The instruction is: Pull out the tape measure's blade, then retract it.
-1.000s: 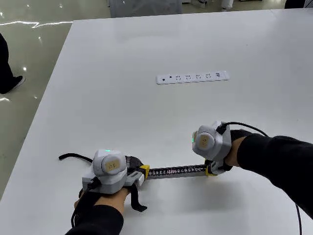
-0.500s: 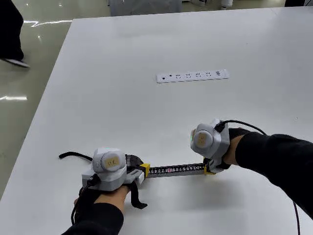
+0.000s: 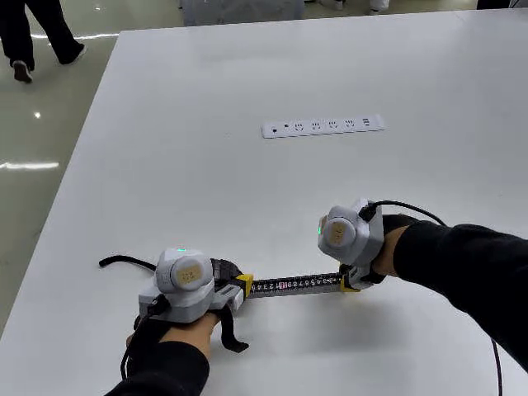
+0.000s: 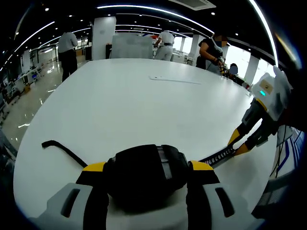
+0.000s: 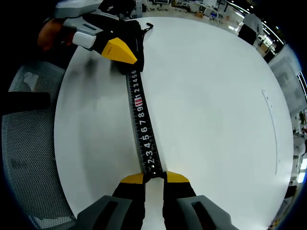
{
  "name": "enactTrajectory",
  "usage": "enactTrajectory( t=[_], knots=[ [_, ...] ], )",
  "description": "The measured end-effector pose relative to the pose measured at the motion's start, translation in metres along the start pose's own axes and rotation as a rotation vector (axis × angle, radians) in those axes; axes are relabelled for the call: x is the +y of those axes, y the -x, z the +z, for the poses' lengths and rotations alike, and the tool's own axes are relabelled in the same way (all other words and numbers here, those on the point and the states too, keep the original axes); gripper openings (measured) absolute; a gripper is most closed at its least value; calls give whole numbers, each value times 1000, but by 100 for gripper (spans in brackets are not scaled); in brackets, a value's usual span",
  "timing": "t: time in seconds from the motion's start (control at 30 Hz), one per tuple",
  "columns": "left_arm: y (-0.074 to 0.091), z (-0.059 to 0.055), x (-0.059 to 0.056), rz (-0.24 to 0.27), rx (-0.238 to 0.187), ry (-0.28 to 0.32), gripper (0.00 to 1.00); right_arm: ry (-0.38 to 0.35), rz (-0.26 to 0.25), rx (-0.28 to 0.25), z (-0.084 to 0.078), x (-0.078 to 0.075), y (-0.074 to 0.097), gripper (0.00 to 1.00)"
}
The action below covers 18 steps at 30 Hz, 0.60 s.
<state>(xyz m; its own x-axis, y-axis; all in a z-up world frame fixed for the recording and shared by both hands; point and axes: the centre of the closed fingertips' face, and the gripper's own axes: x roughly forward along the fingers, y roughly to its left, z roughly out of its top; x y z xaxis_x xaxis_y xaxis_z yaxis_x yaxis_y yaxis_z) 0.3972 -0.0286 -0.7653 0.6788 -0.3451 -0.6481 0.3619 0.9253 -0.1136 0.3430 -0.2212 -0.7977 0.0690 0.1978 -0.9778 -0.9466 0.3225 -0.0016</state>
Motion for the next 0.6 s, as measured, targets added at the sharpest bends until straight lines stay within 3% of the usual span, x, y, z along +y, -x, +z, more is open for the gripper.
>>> enactTrajectory(
  t=[0.6],
  knots=[
    [0, -1, 0, -3, -2, 5, 60, -5, 8, -17, 5, 2, -1, 9]
  ],
)
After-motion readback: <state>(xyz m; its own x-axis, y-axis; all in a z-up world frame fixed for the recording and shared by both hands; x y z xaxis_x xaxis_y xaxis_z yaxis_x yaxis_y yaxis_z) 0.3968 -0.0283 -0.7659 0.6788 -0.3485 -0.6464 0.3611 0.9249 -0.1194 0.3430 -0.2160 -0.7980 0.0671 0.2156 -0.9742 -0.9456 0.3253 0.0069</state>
